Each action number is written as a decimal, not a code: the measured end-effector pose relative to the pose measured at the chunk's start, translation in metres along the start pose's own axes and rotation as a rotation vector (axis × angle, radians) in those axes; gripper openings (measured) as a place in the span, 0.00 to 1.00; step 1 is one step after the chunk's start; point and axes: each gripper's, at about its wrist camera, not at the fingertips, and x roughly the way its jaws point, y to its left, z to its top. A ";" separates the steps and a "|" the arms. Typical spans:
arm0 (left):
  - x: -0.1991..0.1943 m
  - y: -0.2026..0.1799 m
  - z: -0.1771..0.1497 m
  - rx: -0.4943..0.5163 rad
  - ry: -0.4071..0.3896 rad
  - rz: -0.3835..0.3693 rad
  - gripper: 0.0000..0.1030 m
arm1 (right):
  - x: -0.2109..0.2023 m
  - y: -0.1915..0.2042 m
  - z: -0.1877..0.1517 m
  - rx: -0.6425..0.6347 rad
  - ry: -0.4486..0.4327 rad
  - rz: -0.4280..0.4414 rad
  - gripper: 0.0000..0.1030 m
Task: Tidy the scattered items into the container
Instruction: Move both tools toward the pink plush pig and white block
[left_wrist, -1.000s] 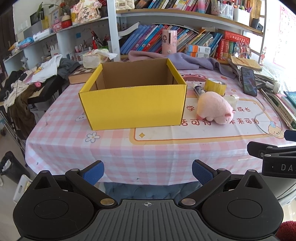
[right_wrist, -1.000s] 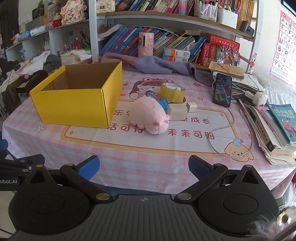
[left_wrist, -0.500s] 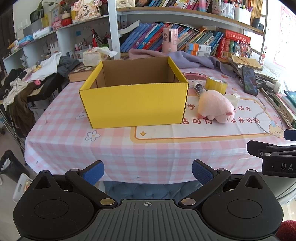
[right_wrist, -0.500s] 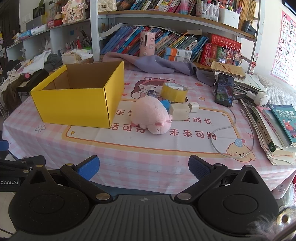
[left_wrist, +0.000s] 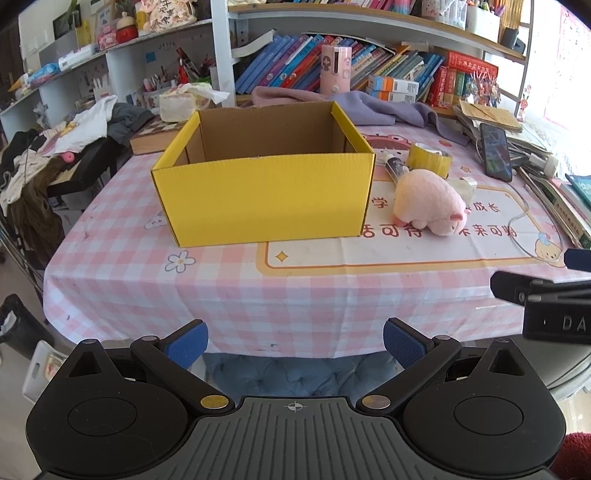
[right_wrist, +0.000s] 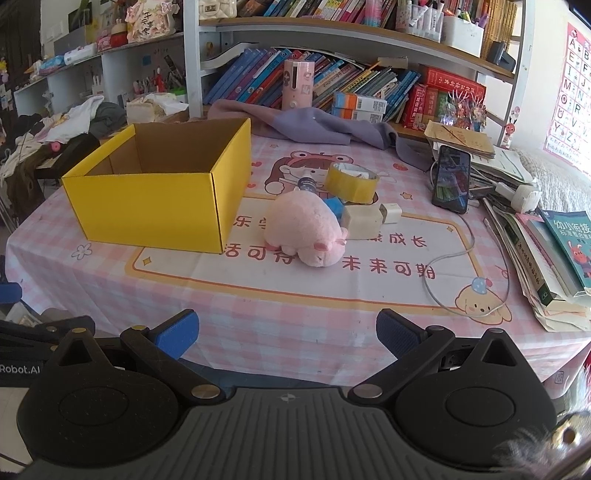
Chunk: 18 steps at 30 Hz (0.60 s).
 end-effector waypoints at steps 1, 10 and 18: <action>0.000 0.000 0.000 0.003 0.001 -0.001 0.99 | 0.000 0.000 -0.001 0.002 0.002 0.000 1.00; 0.002 0.001 0.003 0.008 -0.016 0.002 0.99 | 0.003 0.001 0.002 -0.008 -0.004 0.014 1.00; 0.001 0.006 0.007 0.012 -0.048 -0.004 0.99 | -0.002 0.003 0.008 -0.087 -0.078 0.046 1.00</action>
